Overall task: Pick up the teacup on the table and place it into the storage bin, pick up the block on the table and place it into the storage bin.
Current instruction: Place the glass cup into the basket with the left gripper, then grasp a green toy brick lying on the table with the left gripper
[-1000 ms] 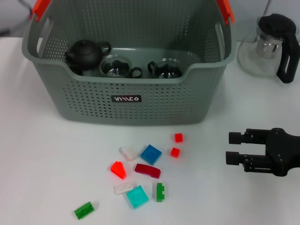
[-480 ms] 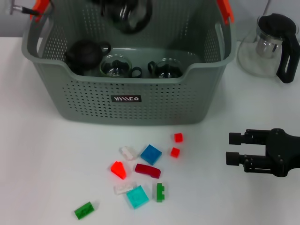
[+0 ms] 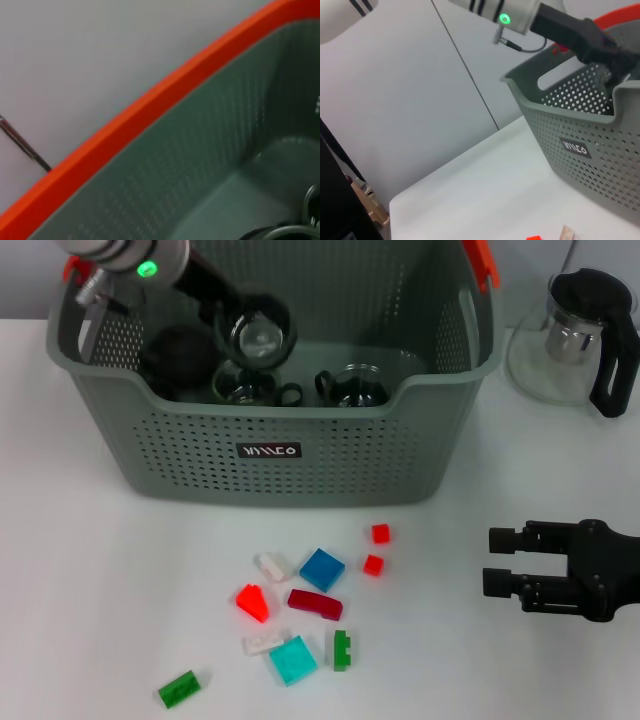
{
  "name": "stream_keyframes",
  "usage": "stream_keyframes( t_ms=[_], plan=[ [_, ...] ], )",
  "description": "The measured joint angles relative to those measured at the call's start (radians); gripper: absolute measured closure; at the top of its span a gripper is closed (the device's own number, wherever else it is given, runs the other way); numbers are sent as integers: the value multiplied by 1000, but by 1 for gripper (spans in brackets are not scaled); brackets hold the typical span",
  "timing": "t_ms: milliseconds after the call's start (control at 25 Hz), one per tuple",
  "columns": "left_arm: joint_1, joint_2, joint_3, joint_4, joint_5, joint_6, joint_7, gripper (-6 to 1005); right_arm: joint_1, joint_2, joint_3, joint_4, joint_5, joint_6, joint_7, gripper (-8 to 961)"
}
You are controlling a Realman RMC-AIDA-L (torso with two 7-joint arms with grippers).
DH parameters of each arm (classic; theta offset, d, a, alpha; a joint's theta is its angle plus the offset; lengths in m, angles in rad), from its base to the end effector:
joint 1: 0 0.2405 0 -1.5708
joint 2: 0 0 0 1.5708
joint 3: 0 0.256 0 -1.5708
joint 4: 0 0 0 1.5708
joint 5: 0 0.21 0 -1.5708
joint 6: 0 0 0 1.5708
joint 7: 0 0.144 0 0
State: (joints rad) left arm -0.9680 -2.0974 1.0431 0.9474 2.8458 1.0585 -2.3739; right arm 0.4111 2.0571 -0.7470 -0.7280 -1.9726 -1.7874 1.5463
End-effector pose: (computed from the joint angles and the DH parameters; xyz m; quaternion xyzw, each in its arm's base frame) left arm -0.1397 0.4759 0.0218 -0.8971 -0.2267 0.1056 0.3642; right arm 0.2732 0.2806 0.0142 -0.9238 0.2780 0.2617 0.0286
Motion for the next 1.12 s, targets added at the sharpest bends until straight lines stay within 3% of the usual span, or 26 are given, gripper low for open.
stream_keyframes(
  t_ms=[200,440,520,640,760,840,920,1040,1120],
  plan=[
    [3,3,85,-42,6,-41,-28,935,-3,0,0,1,0,-1,0,253],
    [10,-5,73,-12,8,-37,-36,885,-5,-2,0,1,0,-1,0,253],
    [37,-15,35,67,2,-4,-42,869,-5,-3,0,1,0,-1,0,253],
    [82,-33,-50,188,-78,49,-8,751,-5,-4,0,1,0,-1,0,252],
    [177,-35,-204,323,-342,199,134,609,-5,-5,1,1,0,-3,1,254],
    [231,-1,-316,329,-627,363,238,480,-5,-5,4,1,0,-3,1,254],
    [258,68,-396,244,-925,554,310,481,-4,-5,6,2,0,-3,1,254],
    [269,202,-453,-51,-1269,845,449,482,0,-5,7,4,0,-3,1,253],
    [286,246,-443,-265,-1384,977,533,483,1,-5,7,7,0,-3,2,253]
  ],
)
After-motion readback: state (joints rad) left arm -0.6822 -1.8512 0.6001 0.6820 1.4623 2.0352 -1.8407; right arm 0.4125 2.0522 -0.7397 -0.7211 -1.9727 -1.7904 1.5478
